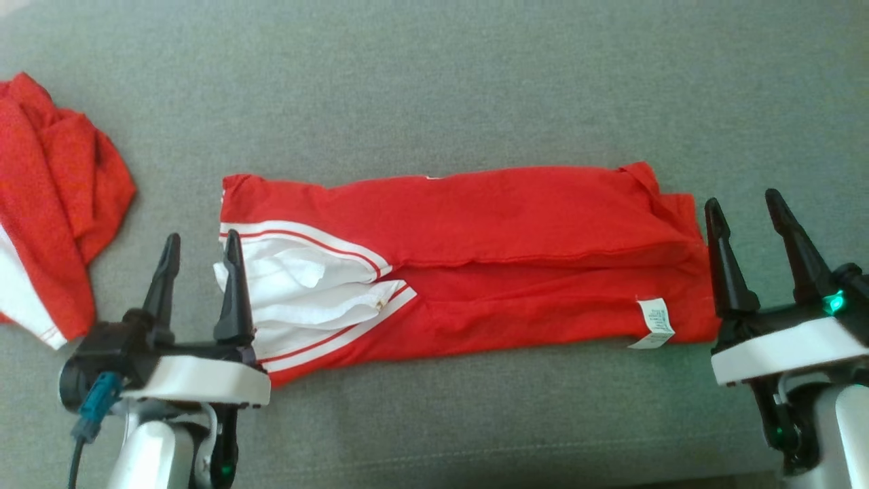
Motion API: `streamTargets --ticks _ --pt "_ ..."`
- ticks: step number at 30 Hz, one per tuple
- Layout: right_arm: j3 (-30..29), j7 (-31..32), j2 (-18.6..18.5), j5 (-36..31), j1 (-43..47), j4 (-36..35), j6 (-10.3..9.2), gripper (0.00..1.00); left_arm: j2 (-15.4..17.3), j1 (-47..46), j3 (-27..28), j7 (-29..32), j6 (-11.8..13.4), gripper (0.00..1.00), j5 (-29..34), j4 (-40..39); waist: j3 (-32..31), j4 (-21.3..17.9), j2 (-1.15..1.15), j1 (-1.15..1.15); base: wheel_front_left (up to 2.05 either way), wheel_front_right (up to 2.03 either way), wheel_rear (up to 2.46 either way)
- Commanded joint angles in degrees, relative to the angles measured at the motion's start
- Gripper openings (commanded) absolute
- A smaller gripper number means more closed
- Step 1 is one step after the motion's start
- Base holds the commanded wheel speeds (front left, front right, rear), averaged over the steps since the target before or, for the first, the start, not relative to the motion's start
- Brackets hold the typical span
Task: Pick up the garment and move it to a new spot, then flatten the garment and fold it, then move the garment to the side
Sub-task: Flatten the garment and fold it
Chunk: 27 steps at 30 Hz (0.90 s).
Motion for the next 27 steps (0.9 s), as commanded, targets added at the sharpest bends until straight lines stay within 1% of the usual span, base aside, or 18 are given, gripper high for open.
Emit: streamTargets --ticks 1,10,27 --pt "0.69 0.46 -0.34 -0.68 -0.60 -2.78 -0.05 1.00 1.33 -0.23 1.86 -0.63 0.72 1.00 0.80 -2.81 -1.12 -0.22 0.00 0.00 0.00 0.00 0.00" --pt "1.22 1.99 0.56 -1.22 2.03 -4.17 -0.05 1.00 1.69 2.04 0.99 0.73 1.68 1.00 1.28 -4.48 -3.51 -0.59 0.00 0.00 0.00 0.00 0.00" --pt "0.32 2.88 0.70 -0.51 2.57 -3.77 -0.05 1.00 1.96 1.64 0.18 0.48 2.06 1.00 1.21 -3.92 -3.14 -0.49 0.00 0.00 0.00 0.00 0.00"
